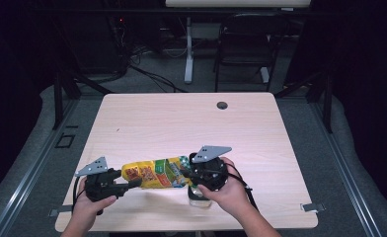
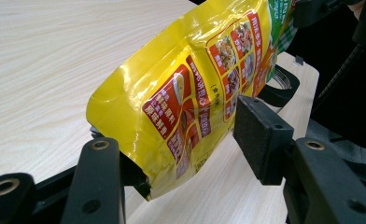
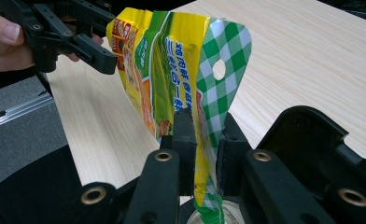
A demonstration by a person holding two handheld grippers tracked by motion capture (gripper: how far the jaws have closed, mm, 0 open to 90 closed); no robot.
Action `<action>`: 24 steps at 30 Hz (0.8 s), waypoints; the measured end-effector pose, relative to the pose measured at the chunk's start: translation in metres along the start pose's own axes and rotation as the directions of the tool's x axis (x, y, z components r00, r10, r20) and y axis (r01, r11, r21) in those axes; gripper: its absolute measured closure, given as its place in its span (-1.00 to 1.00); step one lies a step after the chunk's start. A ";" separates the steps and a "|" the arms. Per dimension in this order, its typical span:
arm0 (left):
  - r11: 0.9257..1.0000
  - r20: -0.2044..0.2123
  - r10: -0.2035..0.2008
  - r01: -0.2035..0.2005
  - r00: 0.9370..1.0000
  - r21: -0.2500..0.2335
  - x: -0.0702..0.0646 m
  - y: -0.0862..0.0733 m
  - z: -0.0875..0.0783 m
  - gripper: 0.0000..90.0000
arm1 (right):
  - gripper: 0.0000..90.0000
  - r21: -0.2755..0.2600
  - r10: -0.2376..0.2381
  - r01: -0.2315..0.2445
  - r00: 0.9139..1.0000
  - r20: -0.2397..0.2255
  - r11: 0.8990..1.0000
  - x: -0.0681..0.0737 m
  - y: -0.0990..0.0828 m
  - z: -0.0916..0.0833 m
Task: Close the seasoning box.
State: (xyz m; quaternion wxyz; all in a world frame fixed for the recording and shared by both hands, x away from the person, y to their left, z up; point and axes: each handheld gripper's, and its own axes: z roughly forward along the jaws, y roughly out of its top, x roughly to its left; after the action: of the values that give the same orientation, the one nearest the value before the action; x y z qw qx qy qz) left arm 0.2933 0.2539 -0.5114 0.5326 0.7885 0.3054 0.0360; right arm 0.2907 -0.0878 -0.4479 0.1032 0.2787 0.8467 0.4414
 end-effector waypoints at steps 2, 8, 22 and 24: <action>1.000 0.003 0.000 0.000 1.000 -0.001 0.000 0.000 0.000 0.09 | 0.78 0.000 0.000 0.000 1.000 -0.001 1.000 0.000 0.000 0.000; 1.000 0.009 -0.001 0.002 1.000 -0.014 -0.001 0.001 -0.001 0.09 | 0.74 -0.013 0.006 -0.006 1.000 -0.006 1.000 -0.001 0.001 -0.003; 1.000 0.015 0.006 -0.005 1.000 -0.021 -0.004 0.005 -0.003 0.10 | 0.75 -0.035 0.015 -0.015 1.000 -0.004 0.999 -0.002 0.003 -0.009; 1.000 0.015 0.004 -0.004 1.000 -0.025 -0.005 0.005 -0.003 0.11 | 0.75 -0.036 0.014 -0.014 1.000 -0.003 0.999 -0.002 0.003 -0.009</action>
State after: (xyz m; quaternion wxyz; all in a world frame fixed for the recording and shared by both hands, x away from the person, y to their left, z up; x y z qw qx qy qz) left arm 0.2905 0.2530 -0.5046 0.5445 0.7827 0.2994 0.0351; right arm 0.2895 -0.0938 -0.4397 0.1041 0.2819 0.8367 0.4578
